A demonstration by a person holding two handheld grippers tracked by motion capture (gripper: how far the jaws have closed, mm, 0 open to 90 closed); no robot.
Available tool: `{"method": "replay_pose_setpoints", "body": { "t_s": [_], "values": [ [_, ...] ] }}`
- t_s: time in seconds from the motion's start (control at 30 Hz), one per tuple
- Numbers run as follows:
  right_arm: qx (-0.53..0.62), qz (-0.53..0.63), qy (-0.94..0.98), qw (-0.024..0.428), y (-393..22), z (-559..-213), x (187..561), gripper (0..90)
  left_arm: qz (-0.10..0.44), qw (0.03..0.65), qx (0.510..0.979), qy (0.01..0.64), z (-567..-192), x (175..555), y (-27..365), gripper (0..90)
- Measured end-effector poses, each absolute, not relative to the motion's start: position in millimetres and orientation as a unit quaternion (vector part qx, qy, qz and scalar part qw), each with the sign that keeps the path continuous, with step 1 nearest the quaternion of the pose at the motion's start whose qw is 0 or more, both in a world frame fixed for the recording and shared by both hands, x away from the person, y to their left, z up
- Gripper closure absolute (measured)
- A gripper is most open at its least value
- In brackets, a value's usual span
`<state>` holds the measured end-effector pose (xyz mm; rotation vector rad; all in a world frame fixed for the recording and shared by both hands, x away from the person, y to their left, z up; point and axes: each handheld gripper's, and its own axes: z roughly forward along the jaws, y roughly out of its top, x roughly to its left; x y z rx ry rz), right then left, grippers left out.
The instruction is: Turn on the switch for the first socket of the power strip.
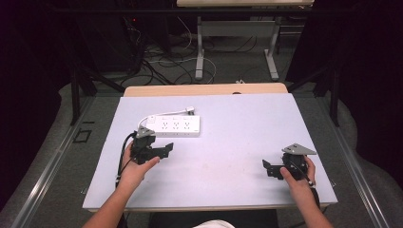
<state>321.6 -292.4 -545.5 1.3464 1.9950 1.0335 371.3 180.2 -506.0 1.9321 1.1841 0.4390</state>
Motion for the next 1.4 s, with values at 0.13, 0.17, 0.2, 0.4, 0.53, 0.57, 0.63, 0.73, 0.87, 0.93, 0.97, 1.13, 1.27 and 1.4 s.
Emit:
{"method": "replay_pose_setpoints", "body": {
  "t_s": [0.13, 0.17, 0.2, 0.4, 0.53, 0.57, 0.63, 0.73, 0.87, 0.93, 0.97, 1.13, 1.27, 1.4],
  "values": [
    [0.499, 0.38, 0.735, 0.256, -292, -546, 321, 0.0, 0.168, 0.405, 0.766, 0.469, -501, 376, 178, 19.3],
    [0.5, 0.38, 0.735, 0.255, -293, -546, 321, 0.0, 0.168, 0.406, 0.765, 0.471, -499, 377, 177, 19.8],
    [0.5, 0.38, 0.735, 0.255, -293, -546, 321, 0.0, 0.168, 0.405, 0.766, 0.47, -497, 378, 177, 19.8],
    [0.501, 0.381, 0.735, 0.254, -293, -546, 321, 0.0, 0.16, 0.407, 0.766, 0.471, -485, 385, 178, 20.8],
    [0.501, 0.381, 0.735, 0.252, -292, -547, 322, 0.0, 0.161, 0.406, 0.765, 0.474, -478, 389, 178, 21.5],
    [0.501, 0.381, 0.735, 0.252, -292, -547, 322, 0.0, 0.162, 0.405, 0.766, 0.473, -476, 390, 178, 21.5],
    [0.501, 0.381, 0.735, 0.252, -293, -547, 322, 0.0, 0.171, 0.399, 0.769, 0.469, -471, 392, 179, 21.9],
    [0.501, 0.381, 0.735, 0.252, -293, -547, 322, 0.0, 0.18, 0.395, 0.773, 0.463, -466, 395, 180, 22.3],
    [0.501, 0.38, 0.735, 0.253, -293, -547, 322, 0.0, 0.18, 0.394, 0.771, 0.467, -461, 397, 179, 22.6],
    [0.501, 0.379, 0.736, 0.253, -293, -547, 322, 0.0, 0.177, 0.394, 0.773, 0.464, -459, 399, 178, 22.7],
    [0.501, 0.381, 0.735, 0.253, -293, -547, 322, 0.0, 0.179, 0.396, 0.772, 0.465, -458, 399, 178, 22.7],
    [0.502, 0.379, 0.735, 0.252, -293, -547, 322, 0.0, 0.177, 0.394, 0.774, 0.463, -452, 404, 178, 23.0],
    [0.502, 0.38, 0.736, 0.25, -293, -548, 322, 0.0, 0.185, 0.396, 0.768, 0.467, -448, 410, 177, 22.8],
    [0.502, 0.38, 0.736, 0.25, -293, -548, 322, 0.0, 0.185, 0.393, 0.769, 0.468, -443, 415, 177, 22.8]
  ]
}}
